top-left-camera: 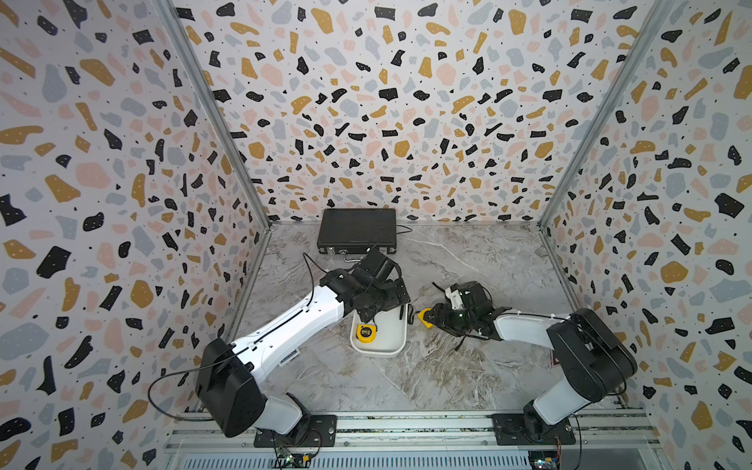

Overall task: Take the tape measure out of the storage box
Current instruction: Place the tape measure at the center of the board, then pick up the tape measure from the storage box.

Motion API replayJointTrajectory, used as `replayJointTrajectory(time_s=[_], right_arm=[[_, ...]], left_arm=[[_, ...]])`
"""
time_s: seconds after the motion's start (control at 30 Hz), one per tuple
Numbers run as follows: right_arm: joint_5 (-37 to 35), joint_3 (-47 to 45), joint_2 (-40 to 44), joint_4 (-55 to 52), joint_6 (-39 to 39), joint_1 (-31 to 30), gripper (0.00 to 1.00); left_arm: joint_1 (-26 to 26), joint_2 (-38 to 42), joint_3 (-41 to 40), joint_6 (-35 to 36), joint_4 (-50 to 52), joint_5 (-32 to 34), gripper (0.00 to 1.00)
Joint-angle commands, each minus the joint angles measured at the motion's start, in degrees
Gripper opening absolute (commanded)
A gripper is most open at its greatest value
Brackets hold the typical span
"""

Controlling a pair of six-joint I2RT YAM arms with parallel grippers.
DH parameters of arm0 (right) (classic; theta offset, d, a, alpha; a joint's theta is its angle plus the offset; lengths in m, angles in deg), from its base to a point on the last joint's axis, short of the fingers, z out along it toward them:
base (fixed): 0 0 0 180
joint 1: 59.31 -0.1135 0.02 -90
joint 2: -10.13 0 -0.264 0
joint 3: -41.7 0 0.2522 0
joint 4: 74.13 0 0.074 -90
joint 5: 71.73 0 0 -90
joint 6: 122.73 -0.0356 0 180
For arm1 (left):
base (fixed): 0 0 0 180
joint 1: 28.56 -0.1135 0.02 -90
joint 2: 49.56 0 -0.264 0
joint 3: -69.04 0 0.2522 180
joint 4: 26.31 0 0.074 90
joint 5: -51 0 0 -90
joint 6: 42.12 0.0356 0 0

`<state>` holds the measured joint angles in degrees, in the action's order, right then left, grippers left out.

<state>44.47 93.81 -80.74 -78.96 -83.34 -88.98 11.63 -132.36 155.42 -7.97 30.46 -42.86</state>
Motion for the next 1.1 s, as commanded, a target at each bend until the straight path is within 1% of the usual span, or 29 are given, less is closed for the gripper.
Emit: replayJointTrajectory(time_s=[0.0, 0.07, 0.2, 0.4, 0.47, 0.67, 0.9, 1.07], right_arm=[[-1.4, 1.4, 3.5, -6.3, 2.4, 0.1, 0.74], [-1.8, 1.3, 4.8, -7.7, 2.9, 0.1, 0.78], [-2.4, 1.0, 7.6, -10.2, 3.7, 0.1, 0.83], [-3.1, 0.7, 11.5, -13.8, 4.3, 0.1, 0.85], [-3.1, 0.5, 12.7, -14.5, 4.4, 0.1, 0.85], [-2.9, -0.1, 15.1, -16.1, 4.5, 0.1, 0.85], [-2.4, -1.2, 15.6, -14.9, 3.6, 0.1, 0.85], [-2.0, -1.6, 15.3, -14.0, 3.4, 0.1, 0.86]], left_arm=[[-0.3, -1.7, 0.2, 3.8, 2.5, 1.0, 1.00], [-0.3, -2.8, 0.7, 5.4, 3.9, 1.4, 1.00], [-0.3, -5.6, 2.1, 10.6, 6.5, 3.0, 1.00], [-0.3, -10.0, 4.8, 15.6, 9.4, 8.8, 1.00], [-0.3, -11.4, 5.1, 16.2, 9.7, 10.2, 1.00], [-0.3, -14.6, 3.3, 17.5, 10.2, 8.3, 0.98], [-0.3, -15.6, -0.2, 19.4, 9.6, 8.2, 0.93], [-0.2, -15.8, -2.5, 19.6, 8.8, 9.9, 0.91]])
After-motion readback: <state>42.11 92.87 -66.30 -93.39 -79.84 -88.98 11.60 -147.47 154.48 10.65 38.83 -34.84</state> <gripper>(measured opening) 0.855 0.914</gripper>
